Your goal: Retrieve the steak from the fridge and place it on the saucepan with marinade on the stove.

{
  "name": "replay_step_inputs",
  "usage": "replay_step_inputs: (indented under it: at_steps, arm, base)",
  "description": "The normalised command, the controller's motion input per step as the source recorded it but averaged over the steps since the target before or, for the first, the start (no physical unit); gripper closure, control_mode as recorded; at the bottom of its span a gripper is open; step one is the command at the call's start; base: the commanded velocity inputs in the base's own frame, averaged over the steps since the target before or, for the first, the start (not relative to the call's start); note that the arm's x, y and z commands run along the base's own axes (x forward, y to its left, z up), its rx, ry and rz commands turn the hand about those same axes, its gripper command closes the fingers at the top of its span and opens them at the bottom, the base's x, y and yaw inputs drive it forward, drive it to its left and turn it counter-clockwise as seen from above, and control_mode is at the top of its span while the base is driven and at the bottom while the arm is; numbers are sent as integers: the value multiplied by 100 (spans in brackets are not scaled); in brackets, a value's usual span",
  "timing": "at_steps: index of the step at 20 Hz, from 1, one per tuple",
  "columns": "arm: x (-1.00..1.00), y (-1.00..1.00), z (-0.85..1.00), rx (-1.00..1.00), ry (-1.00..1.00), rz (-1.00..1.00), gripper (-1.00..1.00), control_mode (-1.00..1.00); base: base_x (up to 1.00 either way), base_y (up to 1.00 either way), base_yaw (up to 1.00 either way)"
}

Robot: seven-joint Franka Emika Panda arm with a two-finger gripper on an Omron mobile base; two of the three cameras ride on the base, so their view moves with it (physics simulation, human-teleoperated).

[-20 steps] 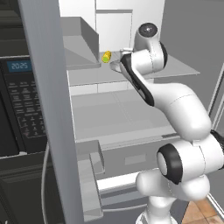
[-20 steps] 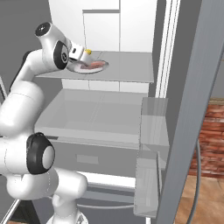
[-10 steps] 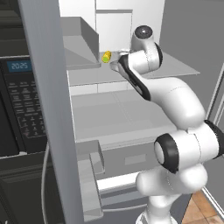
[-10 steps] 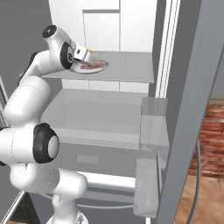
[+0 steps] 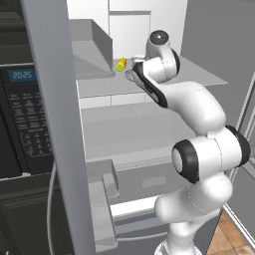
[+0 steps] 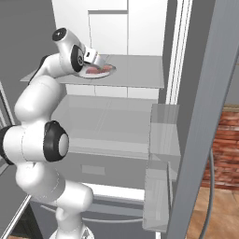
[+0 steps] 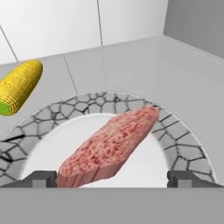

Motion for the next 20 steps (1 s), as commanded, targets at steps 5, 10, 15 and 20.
replay_step_inputs:
  at_steps: [5, 10, 15, 20]
  arm:
    - [21, 0, -6, 0, 0, -2, -100, -100]
    - [11, 0, -9, 0, 0, -3, -100, -100]
    - [1, 0, -10, 0, 0, -3, -100, -100]
    - [8, 0, -8, 0, 0, -3, -100, -100]
  base:
    - [0, 0, 0]
    - [0, 0, 0]
    - [0, 0, 0]
    - [0, 0, 0]
